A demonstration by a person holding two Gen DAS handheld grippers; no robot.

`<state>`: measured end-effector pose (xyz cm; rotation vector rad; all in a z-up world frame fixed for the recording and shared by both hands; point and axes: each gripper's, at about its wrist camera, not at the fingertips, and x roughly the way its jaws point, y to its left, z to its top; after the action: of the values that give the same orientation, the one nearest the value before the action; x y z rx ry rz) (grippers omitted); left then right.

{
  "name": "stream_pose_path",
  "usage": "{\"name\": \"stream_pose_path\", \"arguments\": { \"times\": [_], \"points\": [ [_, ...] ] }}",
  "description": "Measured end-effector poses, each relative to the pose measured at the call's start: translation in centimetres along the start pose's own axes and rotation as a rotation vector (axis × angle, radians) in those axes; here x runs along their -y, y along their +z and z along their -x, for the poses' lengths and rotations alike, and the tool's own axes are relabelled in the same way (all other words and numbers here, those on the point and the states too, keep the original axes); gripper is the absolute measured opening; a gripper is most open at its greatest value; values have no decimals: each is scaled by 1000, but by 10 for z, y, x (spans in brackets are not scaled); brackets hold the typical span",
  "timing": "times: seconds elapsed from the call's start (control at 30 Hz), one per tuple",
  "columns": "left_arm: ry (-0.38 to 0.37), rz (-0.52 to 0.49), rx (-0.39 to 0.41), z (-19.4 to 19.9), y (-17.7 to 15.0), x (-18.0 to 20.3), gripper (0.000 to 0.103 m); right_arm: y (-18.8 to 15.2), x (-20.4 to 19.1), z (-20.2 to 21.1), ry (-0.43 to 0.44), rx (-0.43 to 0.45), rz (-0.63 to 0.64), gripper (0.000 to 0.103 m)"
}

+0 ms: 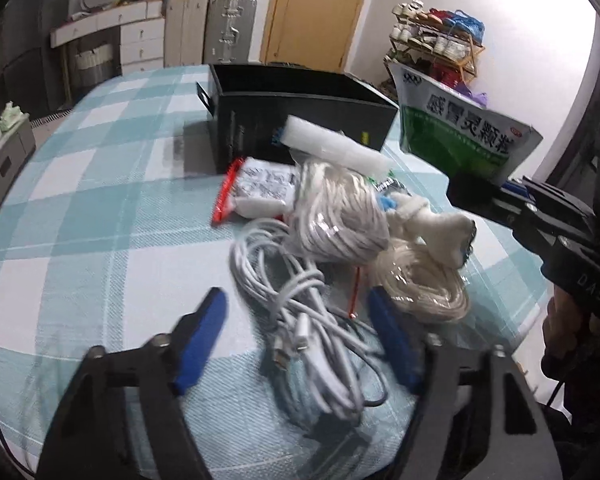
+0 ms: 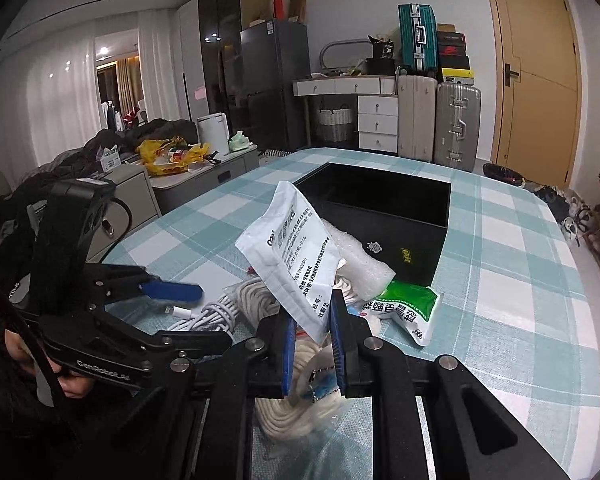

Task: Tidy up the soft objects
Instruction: 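Grasp the white coiled cable with the left gripper while the right gripper holds the sachet, then carry the cable with the left gripper and the sachet with the right gripper into the black box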

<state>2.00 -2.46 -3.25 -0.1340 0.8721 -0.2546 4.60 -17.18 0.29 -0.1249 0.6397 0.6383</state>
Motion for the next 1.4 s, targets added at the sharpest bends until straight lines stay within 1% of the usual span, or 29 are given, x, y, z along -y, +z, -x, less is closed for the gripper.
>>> {"name": "stream_pose_path", "arguments": {
  "times": [0.03, 0.07, 0.13, 0.17, 0.2, 0.23, 0.37, 0.5, 0.73, 1.03, 1.23, 1.4],
  "points": [
    [-8, -2, -12, -2, -1, 1, 58, 0, -1, 0, 1, 2, -1, 16],
    [-13, -3, -19, -3, -1, 2, 54, 0, 0, 0, 2, 2, -2, 16],
    [18, -25, -17, -4, -2, 4, 44, -1, 0, 1, 1, 2, -2, 16],
    [19, -25, -18, -4, -3, 4, 41, 0, 0, 1, 3, 2, -3, 16],
    [17, -21, -17, -4, -3, 3, 35, -1, 0, 1, 1, 5, -4, 16],
    [11, -13, -18, -3, -3, 2, 34, -1, 2, 1, 1, 6, -5, 16],
    [9, -10, -13, 0, -4, 1, 31, -2, 3, 2, -4, 14, -9, 16],
    [28, -12, 6, 6, -6, 0, 29, -2, 2, 4, -8, 25, -10, 16],
    [64, -8, 34, 17, -7, -9, 29, -1, 0, 10, -14, 49, -12, 16],
    [105, 33, 75, 34, -9, -27, 29, -1, 0, 14, -36, 73, -18, 16],
    [125, 28, 124, 43, 5, -30, 29, 2, 6, 17, -63, 83, -33, 16],
    [149, -5, 172, 46, 27, -25, 29, 9, 13, 19, -73, 86, -56, 16]
  ]
}}
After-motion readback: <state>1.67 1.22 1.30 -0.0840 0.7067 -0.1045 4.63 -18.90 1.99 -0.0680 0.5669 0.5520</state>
